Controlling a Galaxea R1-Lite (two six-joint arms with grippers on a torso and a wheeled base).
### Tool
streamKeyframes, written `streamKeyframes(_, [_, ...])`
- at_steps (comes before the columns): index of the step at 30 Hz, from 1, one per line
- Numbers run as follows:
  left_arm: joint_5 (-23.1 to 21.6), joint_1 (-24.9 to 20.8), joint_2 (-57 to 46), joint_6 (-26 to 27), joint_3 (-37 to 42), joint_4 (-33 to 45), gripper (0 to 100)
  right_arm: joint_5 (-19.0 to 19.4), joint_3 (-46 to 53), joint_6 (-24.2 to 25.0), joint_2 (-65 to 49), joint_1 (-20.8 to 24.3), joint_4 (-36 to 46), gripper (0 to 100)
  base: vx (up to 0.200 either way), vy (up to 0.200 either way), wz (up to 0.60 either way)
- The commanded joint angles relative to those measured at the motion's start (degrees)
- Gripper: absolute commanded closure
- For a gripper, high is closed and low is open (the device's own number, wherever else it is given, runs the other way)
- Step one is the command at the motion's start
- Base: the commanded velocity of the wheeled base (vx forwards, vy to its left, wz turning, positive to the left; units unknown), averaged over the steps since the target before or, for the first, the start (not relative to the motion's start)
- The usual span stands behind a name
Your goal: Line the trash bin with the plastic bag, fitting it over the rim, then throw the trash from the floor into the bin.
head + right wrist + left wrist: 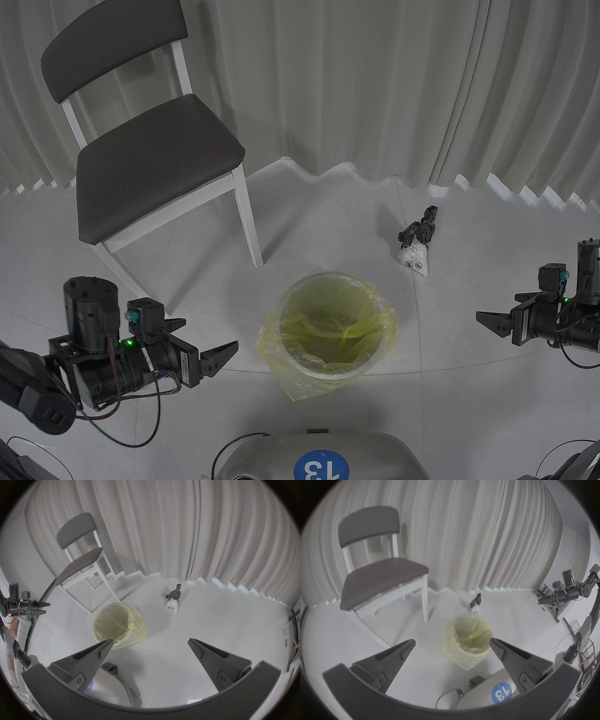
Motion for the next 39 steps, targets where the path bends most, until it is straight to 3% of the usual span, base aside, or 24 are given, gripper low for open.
streamKeyframes(1, [-5.33,4.96,15.11,0.51,-1.61,-7.28,0,-0.27,-2.84,-2.03,6.39,1.66,0.36,0,0.0,0.0,0.0])
streamKeyframes(3, [-7.62,6.89,21.61,2.62,-2.93,-13.96,0,-0.27,-2.93,-2.03,6.39,1.66,0.36,0,0.0,0.0,0.0])
streamKeyframes(6, [-11.31,8.3,26.8,7.02,-3.37,-17.74,0,-0.27,-2.75,-2.03,6.21,1.57,0.36,0,0.0,0.0,0.0])
streamKeyframes(10, [-18.96,10.85,32.95,16.16,-4.43,-18.79,0,-0.36,-2.84,-2.03,6.21,1.66,0.19,0,0.0,0.0,0.0])
streamKeyframes(13, [-20.8,11.9,36.38,19.76,-6.45,-18.71,0,-0.36,-3.01,-2.03,6.21,1.84,0.1,0,0.0,0.0,0.0])
streamKeyframes(39, [-21.24,6.28,53.95,20.2,-27.98,-17.39,0,0.17,-4.42,-1.59,7.27,2.19,-0.25,0,0.0,0.0,0.0])
